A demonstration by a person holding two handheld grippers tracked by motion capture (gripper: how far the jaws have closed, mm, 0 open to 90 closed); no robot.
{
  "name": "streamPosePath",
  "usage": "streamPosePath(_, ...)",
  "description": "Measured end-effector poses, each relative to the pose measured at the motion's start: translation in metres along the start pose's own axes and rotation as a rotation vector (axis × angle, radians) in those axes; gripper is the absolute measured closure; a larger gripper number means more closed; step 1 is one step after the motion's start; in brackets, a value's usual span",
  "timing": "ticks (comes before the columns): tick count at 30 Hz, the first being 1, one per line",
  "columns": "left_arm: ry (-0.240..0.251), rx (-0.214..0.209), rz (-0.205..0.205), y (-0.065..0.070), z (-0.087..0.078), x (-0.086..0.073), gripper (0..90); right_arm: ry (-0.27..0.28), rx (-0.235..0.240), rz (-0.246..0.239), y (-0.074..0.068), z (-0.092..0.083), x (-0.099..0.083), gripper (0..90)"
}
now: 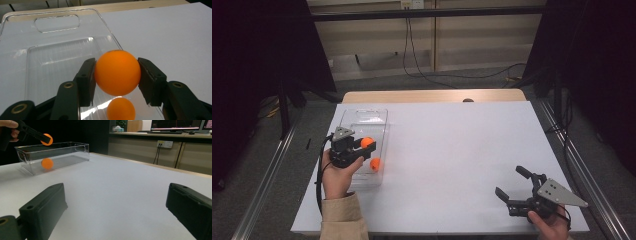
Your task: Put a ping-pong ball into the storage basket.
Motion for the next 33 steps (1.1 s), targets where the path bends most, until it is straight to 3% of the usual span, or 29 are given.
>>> streamPosePath(33,-0.005,0.037,-0.019,-0.011,0.000,-0.006,51.0,0.002,0.001,0.000,0.000,0.000,0.000,2.3)
Point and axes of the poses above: each handheld gripper's, and its own axes: z roughly forward along the jaws, x roughly out of its top, y roughly to its right, the point moved 5 cm from there along z, roughly forward along the jaws, and after that the axes turned 4 degrees about x, right-handed, at the moved point
